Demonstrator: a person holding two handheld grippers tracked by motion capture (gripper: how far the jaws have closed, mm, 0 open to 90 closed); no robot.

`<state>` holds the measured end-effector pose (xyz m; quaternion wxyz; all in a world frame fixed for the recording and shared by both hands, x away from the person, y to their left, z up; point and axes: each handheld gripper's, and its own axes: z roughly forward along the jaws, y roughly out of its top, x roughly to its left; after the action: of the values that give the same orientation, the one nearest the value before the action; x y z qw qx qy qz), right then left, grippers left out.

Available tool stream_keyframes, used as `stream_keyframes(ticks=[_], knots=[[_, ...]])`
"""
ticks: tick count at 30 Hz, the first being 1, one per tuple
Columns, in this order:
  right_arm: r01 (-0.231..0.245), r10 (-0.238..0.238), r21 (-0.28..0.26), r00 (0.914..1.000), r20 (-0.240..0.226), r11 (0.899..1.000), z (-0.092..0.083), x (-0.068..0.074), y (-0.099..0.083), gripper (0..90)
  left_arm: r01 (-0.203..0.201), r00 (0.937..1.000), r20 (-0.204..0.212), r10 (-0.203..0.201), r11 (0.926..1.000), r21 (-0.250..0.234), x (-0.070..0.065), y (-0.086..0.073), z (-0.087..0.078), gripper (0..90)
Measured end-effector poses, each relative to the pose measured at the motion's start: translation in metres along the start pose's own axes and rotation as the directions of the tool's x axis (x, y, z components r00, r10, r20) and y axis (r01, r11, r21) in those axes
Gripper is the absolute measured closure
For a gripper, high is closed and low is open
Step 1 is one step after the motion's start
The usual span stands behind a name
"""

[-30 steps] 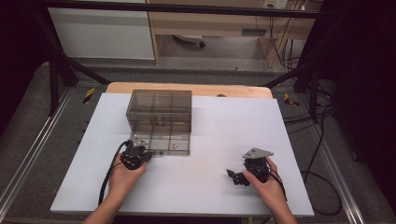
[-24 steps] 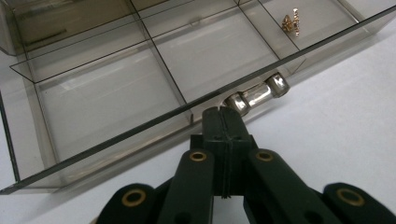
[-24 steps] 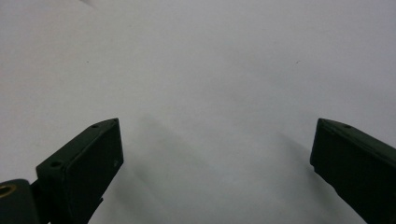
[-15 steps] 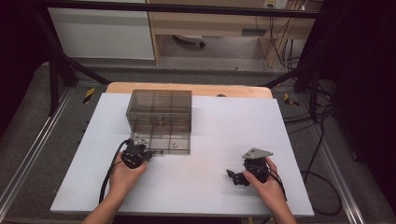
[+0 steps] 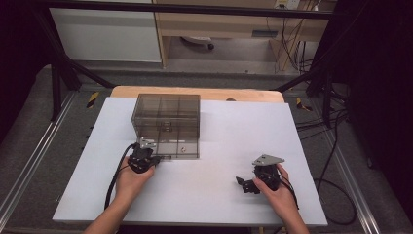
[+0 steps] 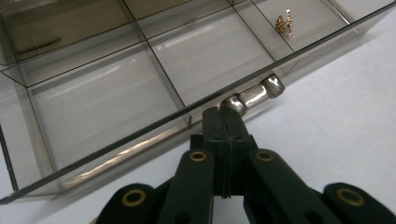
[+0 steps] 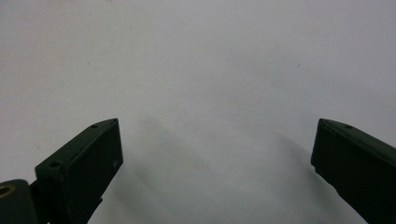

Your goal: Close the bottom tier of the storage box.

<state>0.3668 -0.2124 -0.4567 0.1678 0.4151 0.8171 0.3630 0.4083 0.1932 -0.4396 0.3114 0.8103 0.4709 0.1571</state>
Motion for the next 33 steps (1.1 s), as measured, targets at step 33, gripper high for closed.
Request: stream_keyframes(ticks=[33], knots=[[-0.002,0.002,-0.003,1.0,-0.001,1.0,0.0,-0.001,0.0,2.5,-0.03,0.9993,-0.022,0.031,0.9992,0.026,-0.001,0.014,0.007,90.0]])
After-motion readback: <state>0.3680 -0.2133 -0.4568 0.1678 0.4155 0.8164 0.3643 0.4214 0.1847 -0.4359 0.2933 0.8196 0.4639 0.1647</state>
